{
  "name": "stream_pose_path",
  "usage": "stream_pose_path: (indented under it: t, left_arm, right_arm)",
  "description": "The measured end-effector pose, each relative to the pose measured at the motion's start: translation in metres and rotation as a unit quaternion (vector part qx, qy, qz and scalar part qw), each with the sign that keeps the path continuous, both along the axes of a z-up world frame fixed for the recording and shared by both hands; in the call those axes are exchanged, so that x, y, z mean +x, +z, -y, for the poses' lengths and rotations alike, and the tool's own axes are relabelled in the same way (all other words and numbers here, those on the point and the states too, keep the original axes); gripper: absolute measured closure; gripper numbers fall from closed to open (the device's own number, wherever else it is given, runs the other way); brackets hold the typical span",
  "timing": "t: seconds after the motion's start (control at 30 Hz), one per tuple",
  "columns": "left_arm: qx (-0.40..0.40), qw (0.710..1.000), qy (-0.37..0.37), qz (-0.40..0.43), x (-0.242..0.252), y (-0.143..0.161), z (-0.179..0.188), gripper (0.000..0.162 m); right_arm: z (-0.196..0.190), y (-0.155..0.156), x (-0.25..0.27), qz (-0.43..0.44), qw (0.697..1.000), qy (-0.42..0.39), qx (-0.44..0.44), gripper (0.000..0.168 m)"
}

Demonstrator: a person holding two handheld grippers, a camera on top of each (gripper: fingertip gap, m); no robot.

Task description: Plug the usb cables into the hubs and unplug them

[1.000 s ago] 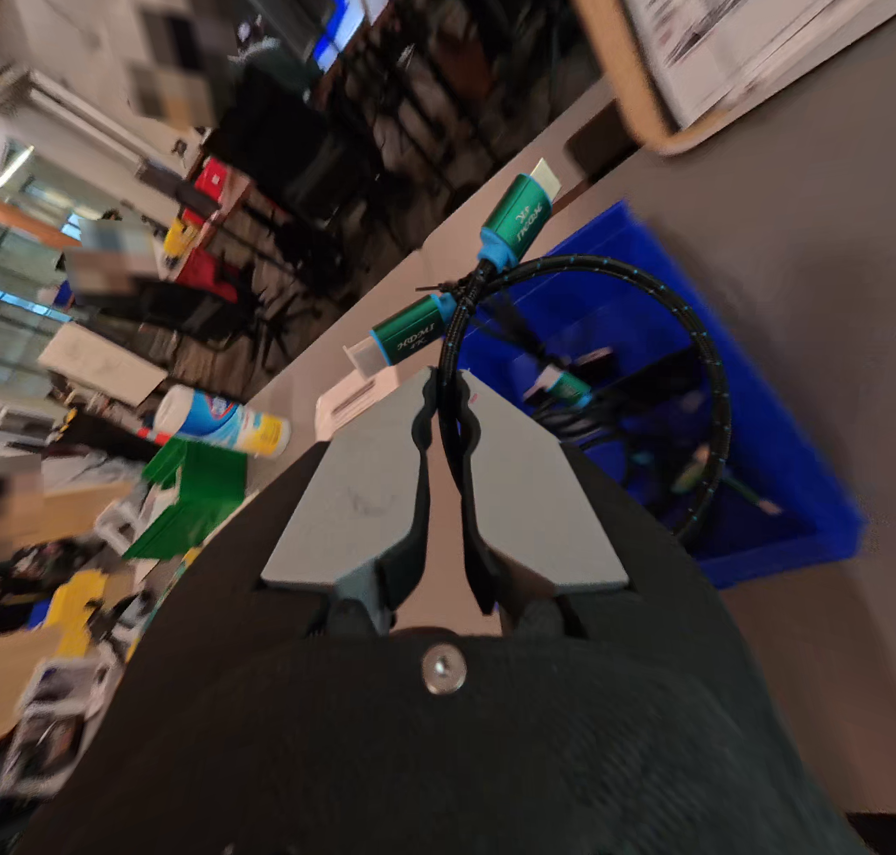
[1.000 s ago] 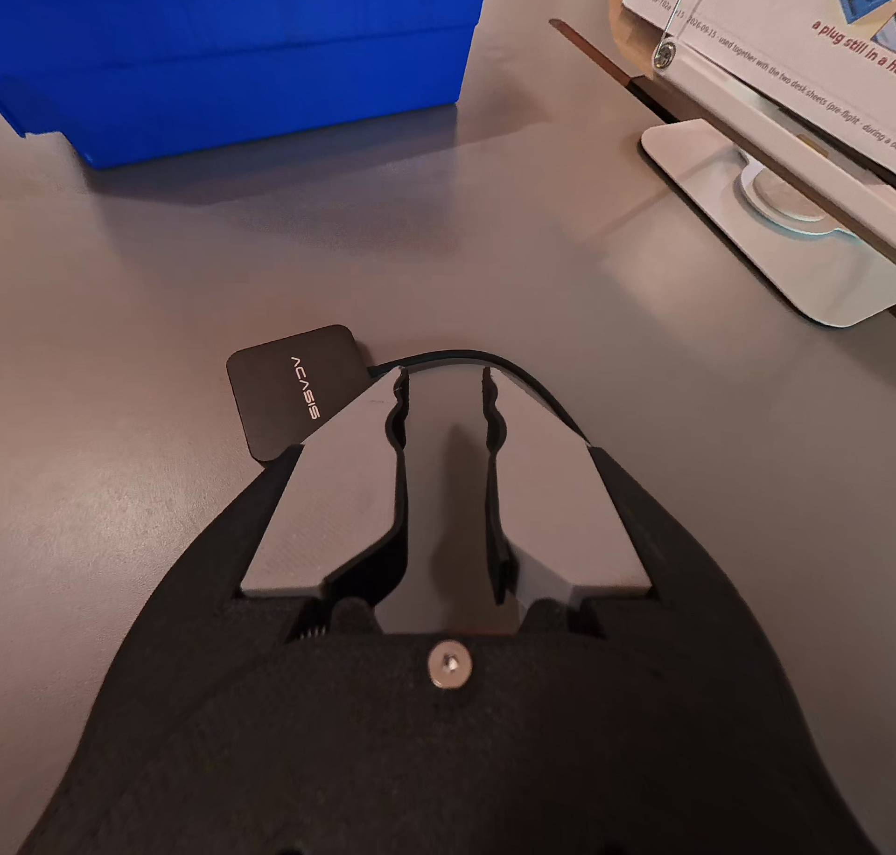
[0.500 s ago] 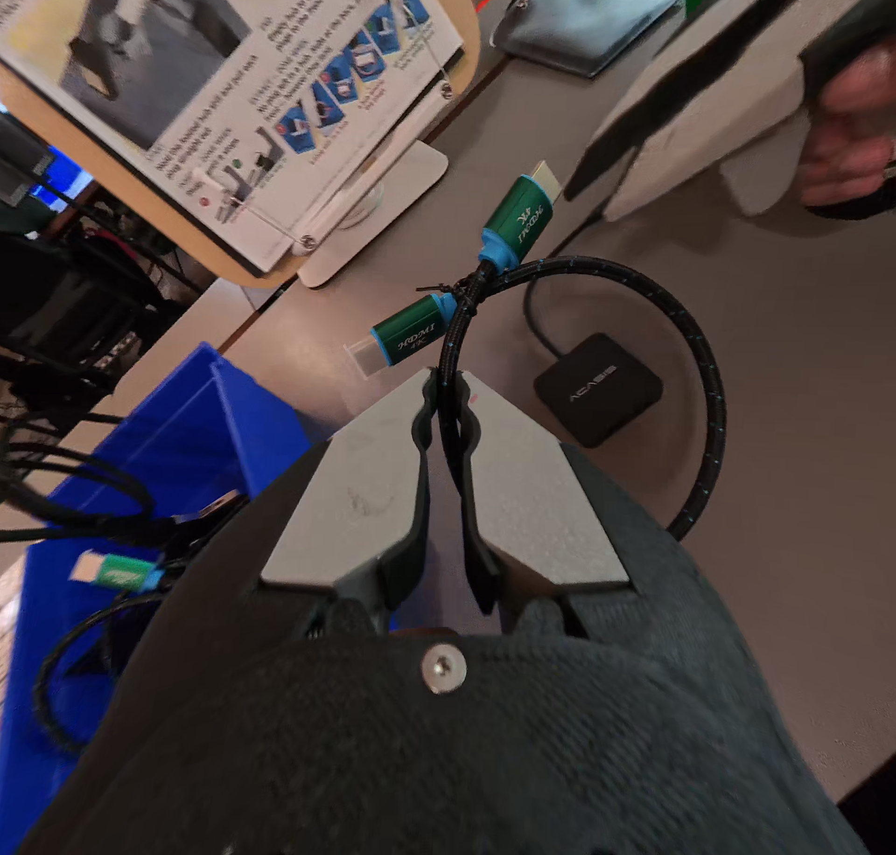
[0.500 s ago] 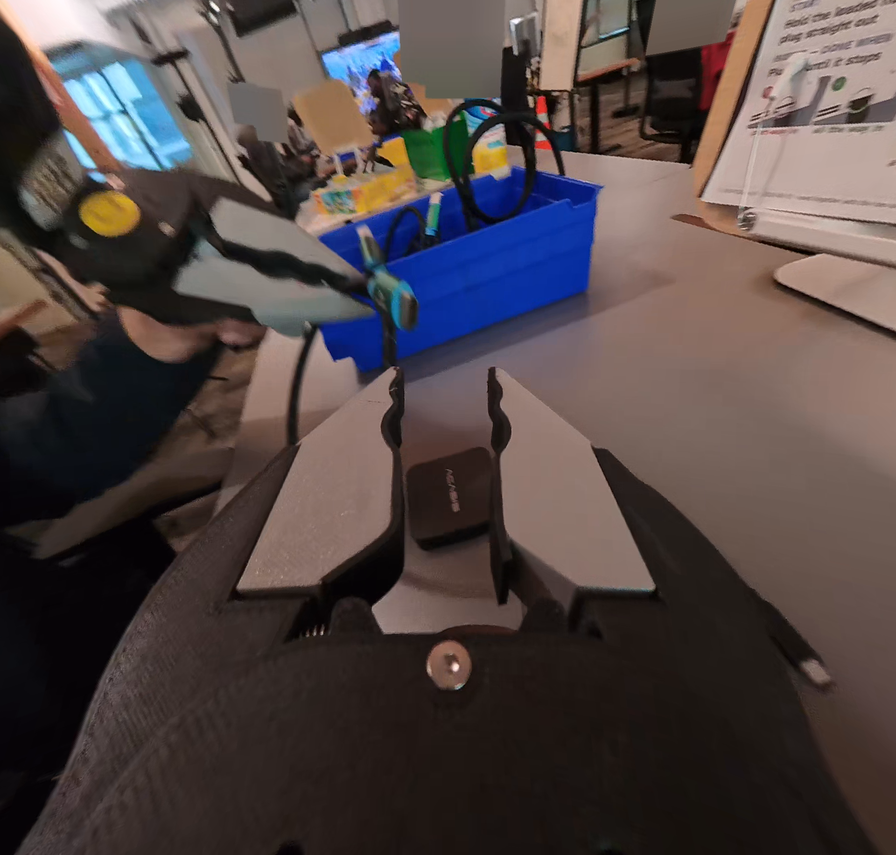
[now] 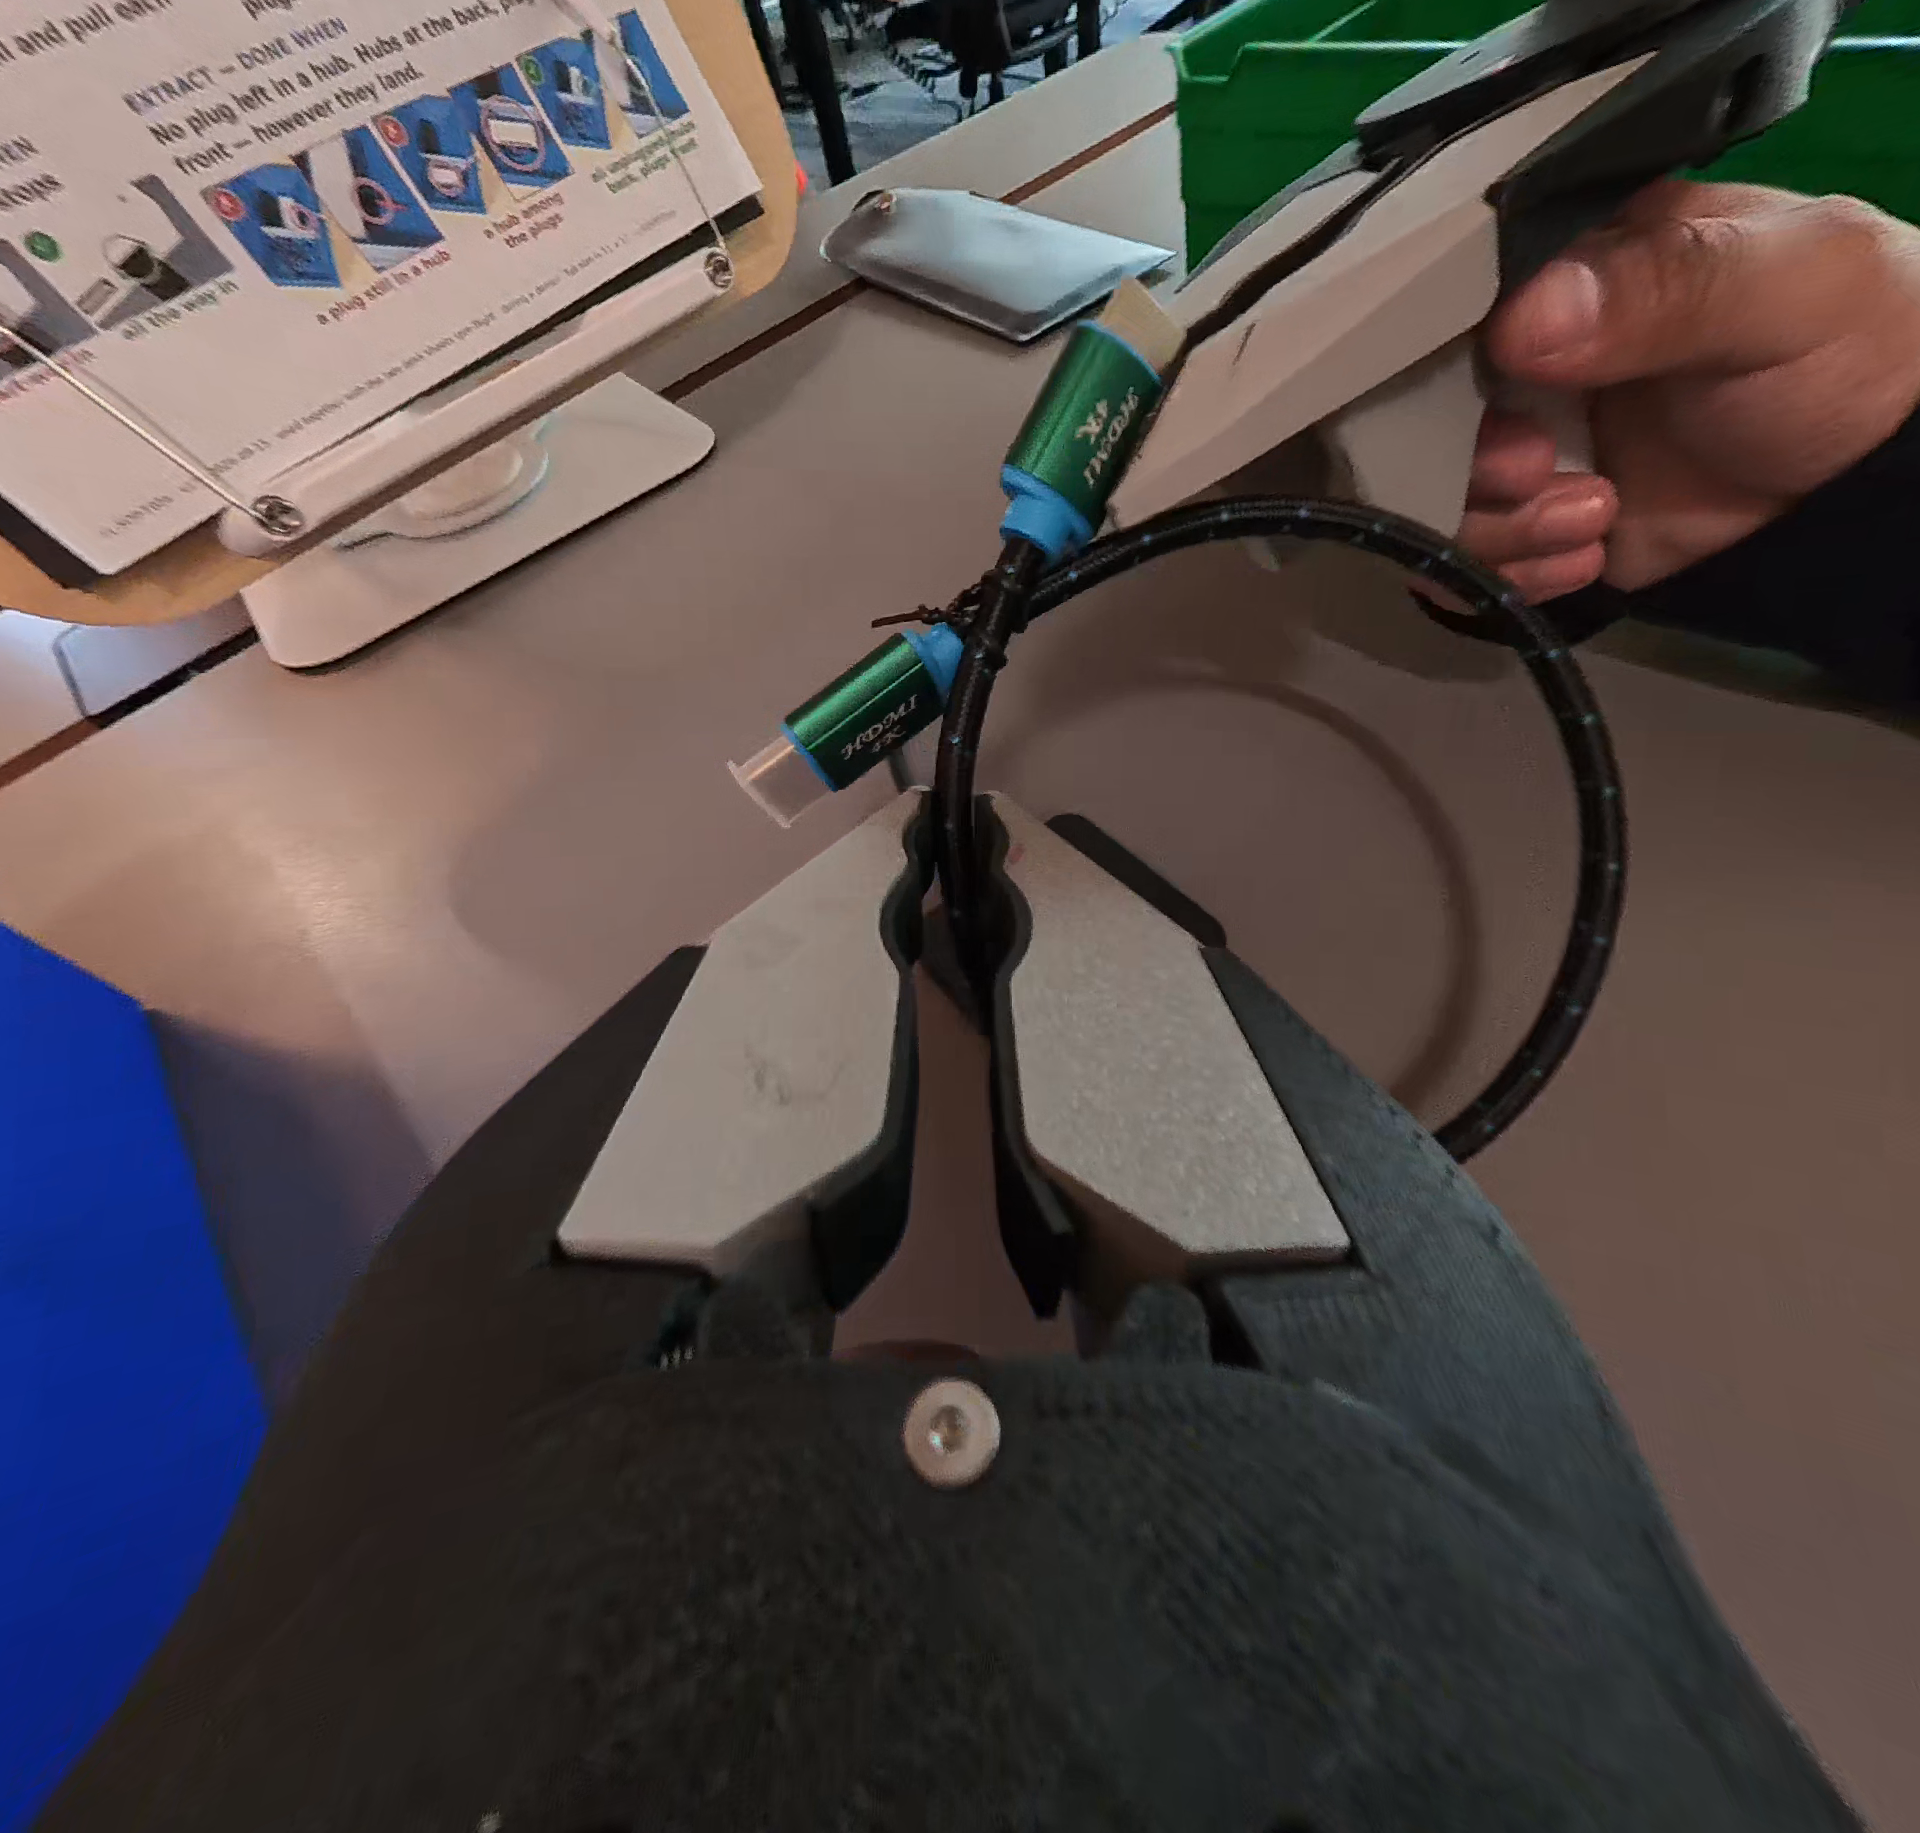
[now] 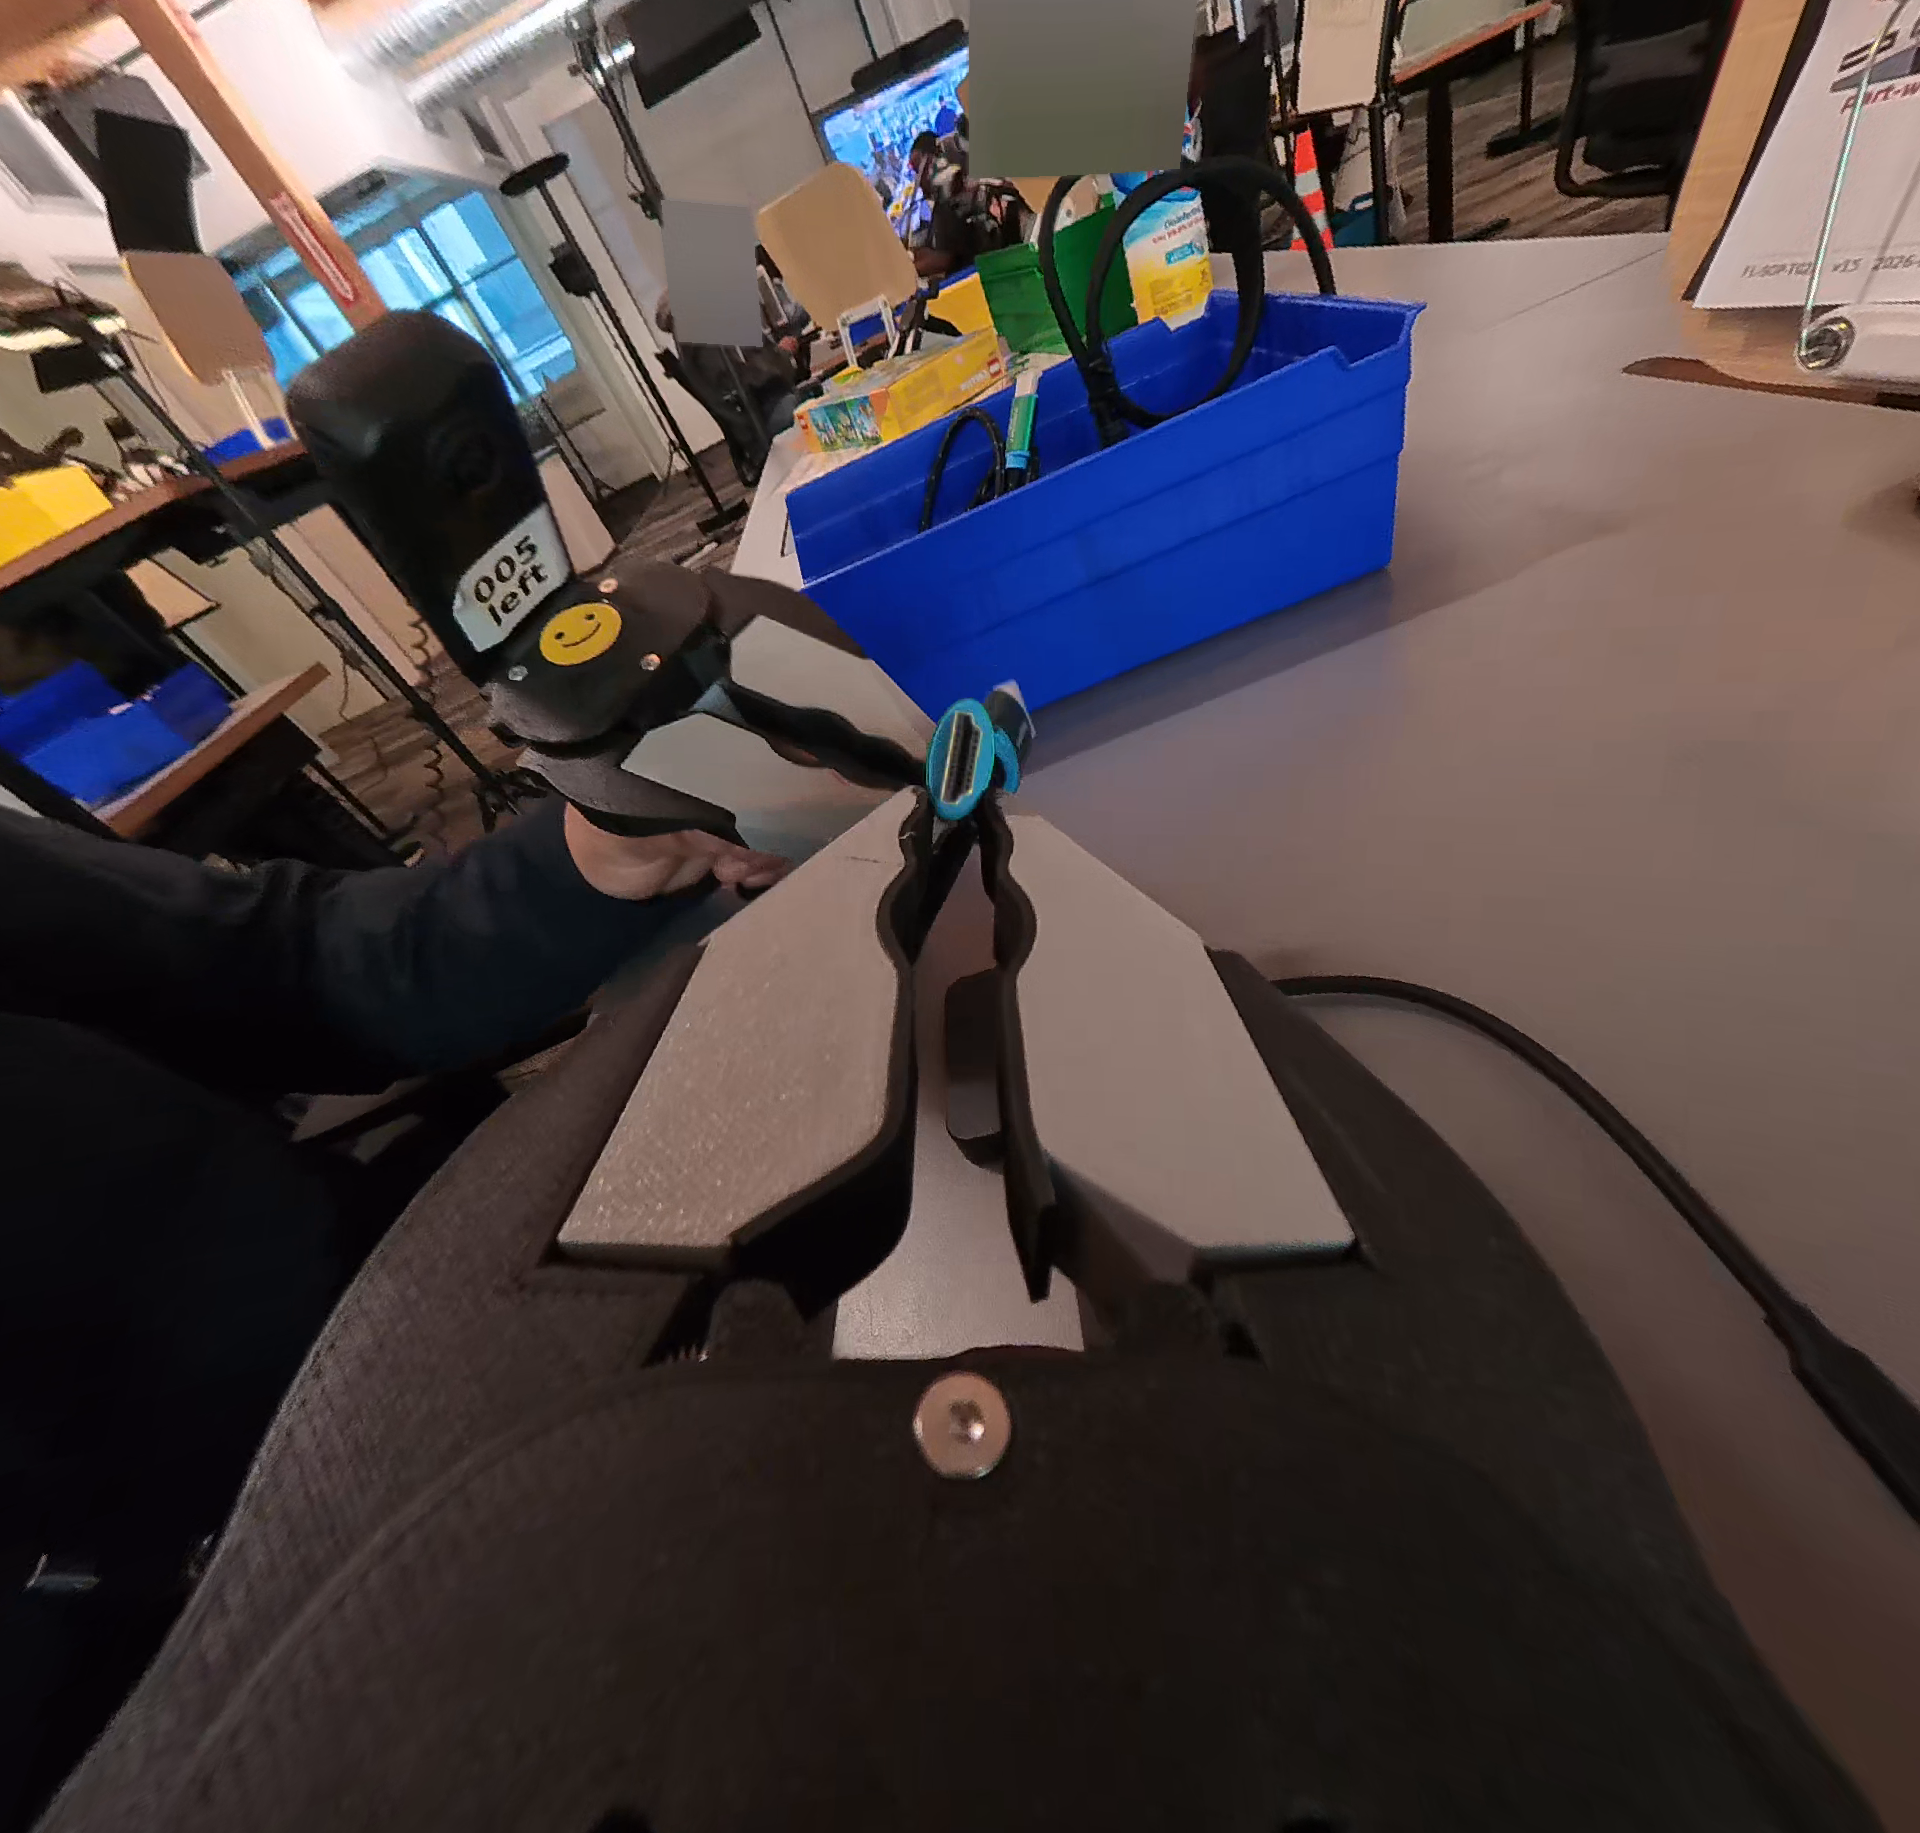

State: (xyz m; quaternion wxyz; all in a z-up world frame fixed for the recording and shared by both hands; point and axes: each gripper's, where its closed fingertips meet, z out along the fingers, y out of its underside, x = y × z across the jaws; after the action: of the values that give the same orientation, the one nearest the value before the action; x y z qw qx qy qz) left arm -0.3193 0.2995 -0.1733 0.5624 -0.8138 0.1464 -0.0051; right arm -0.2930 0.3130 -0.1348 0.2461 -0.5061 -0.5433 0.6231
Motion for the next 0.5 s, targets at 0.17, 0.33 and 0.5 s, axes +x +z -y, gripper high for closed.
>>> stream_pose_path:
  t: [0.17, 0.33, 0.5]
  left_arm:
    - [-0.023, 0.998, -0.014, 0.053, 0.003, -0.015, -0.006, 0.156]
    - [-0.016, 0.999, -0.003, 0.046, 0.000, -0.016, -0.002, 0.156]
    - [0.014, 1.000, 0.007, -0.023, 0.000, -0.011, -0.001, 0.156]
  right_arm:
    - [-0.004, -0.009, -0.001, 0.016, 1.000, -0.007, 0.019, 0.164]
    - [0.003, -0.007, -0.003, -0.002, 0.997, -0.010, 0.071, 0.164]
    - [0.019, 0.006, -0.003, -0.052, 0.985, -0.022, 0.162, 0.164]
